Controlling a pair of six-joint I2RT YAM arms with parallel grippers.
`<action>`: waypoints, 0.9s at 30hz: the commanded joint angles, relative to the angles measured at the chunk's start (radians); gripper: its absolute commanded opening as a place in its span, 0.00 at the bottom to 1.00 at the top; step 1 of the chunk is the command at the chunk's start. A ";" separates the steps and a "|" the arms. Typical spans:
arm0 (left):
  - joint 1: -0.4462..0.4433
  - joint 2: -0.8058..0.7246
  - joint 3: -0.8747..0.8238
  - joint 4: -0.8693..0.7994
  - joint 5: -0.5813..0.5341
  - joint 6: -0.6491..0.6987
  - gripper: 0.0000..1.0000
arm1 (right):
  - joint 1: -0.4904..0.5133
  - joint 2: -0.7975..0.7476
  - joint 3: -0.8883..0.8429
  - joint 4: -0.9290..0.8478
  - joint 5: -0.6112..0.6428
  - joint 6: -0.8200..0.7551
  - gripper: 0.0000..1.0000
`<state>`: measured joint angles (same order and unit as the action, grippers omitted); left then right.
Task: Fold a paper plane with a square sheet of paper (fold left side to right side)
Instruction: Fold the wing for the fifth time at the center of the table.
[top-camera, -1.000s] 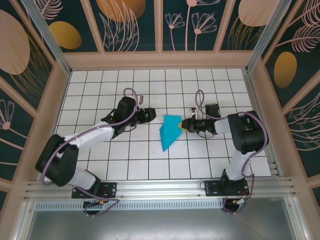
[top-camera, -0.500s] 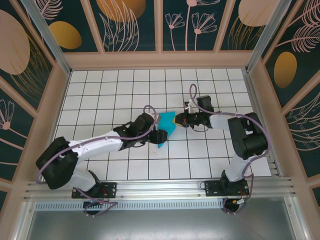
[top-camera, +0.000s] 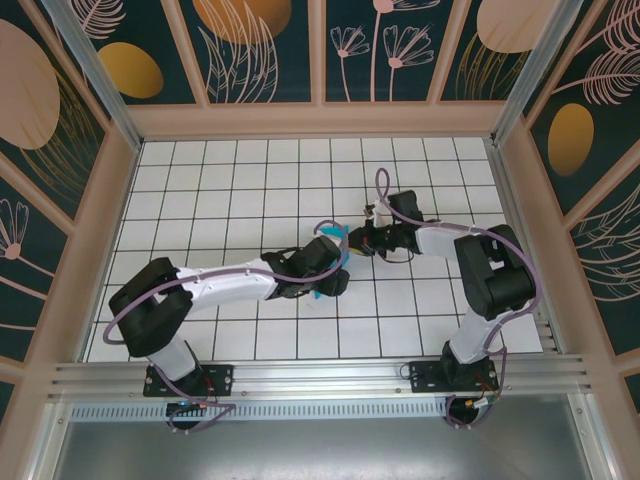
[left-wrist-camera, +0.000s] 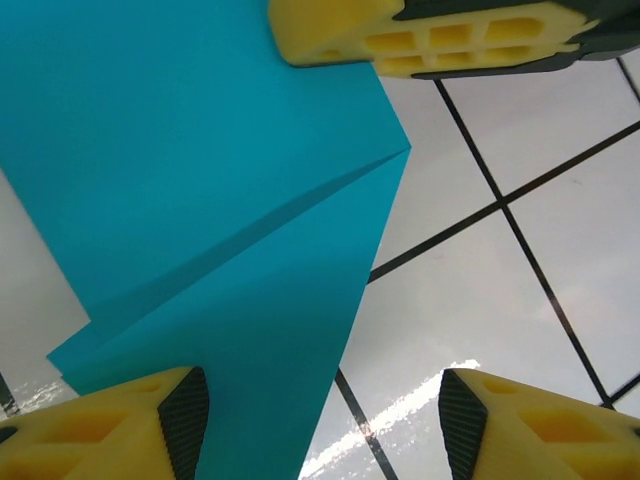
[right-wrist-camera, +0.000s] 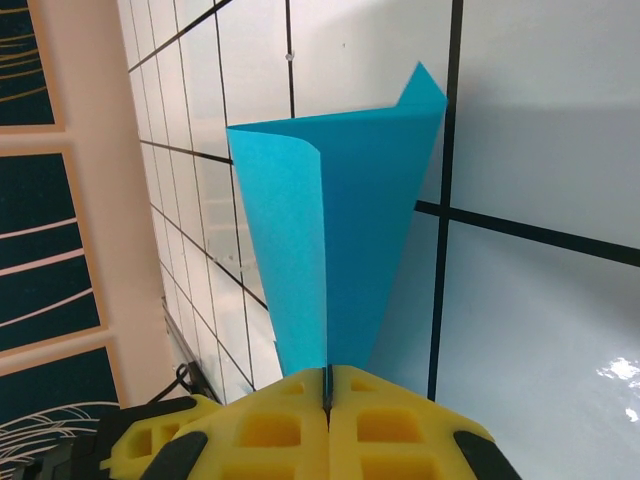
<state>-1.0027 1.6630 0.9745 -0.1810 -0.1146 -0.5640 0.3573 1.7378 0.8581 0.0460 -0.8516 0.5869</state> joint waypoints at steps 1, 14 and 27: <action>-0.011 0.043 0.050 -0.071 -0.091 0.035 0.65 | 0.012 0.010 0.029 -0.031 0.018 0.010 0.04; -0.014 0.141 0.069 -0.075 -0.158 0.029 0.64 | 0.031 0.045 0.066 -0.070 0.037 -0.006 0.05; -0.014 0.165 0.072 -0.039 -0.135 0.027 0.57 | 0.033 0.063 0.075 -0.096 0.057 -0.023 0.11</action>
<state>-1.0130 1.8095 1.0237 -0.2321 -0.2443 -0.5457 0.3817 1.7882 0.9028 -0.0177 -0.8074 0.5819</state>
